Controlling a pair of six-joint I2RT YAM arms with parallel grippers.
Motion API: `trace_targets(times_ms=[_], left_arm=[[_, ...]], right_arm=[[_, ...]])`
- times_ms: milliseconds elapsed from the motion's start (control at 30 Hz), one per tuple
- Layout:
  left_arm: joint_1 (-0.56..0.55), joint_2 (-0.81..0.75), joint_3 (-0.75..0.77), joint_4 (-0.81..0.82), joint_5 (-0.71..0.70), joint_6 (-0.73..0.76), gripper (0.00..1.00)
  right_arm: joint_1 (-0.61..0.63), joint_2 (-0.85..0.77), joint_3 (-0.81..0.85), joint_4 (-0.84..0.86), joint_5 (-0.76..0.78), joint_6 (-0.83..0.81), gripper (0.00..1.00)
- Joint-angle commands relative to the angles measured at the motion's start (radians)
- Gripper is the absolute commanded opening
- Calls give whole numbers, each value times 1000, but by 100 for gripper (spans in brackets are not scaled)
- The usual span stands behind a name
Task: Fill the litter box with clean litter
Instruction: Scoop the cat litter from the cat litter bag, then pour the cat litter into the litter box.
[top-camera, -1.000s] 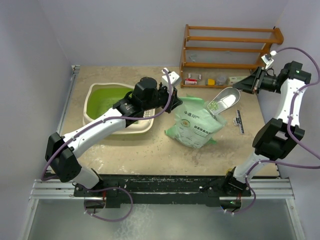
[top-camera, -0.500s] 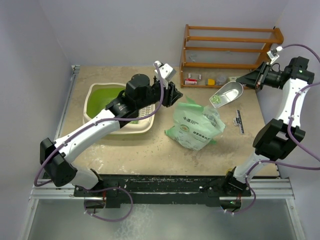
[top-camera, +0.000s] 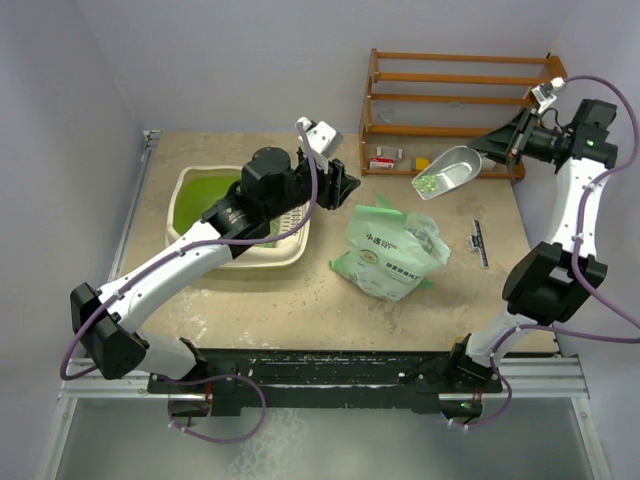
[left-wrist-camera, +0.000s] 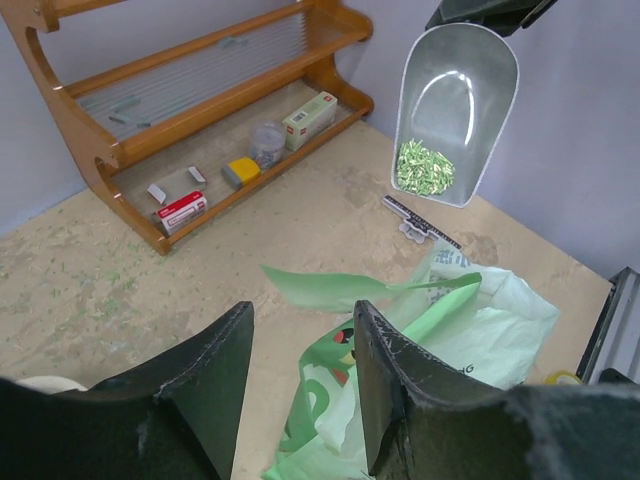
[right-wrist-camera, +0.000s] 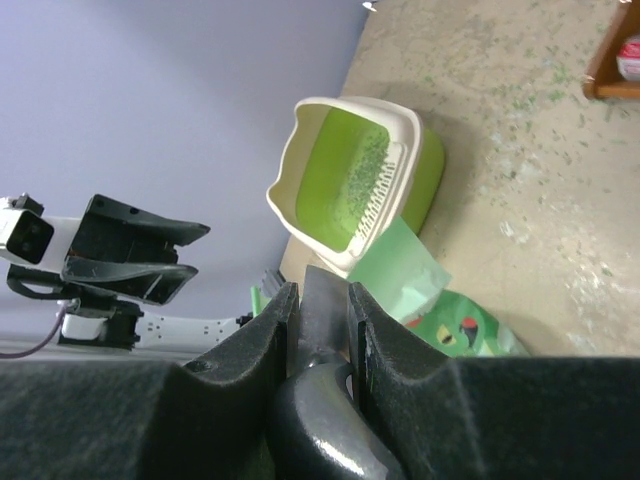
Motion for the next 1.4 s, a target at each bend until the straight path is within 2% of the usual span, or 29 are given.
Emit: trace_targets(times_ms=[0, 667, 900, 1233, 1367], left_arm=[[1, -69, 18, 31, -51, 21, 43], [0, -197, -27, -13, -183, 13, 45], [0, -202, -30, -27, -206, 7, 45], [-1, -200, -30, -36, -234, 14, 45], [-1, -210, -51, -33, -250, 11, 45]], right_arm=[[84, -14, 37, 262, -15, 245, 0], [363, 209, 237, 474, 33, 465, 0], [460, 296, 330, 470, 59, 453, 0], [631, 427, 485, 309, 151, 291, 0], [680, 484, 524, 341, 160, 306, 0]])
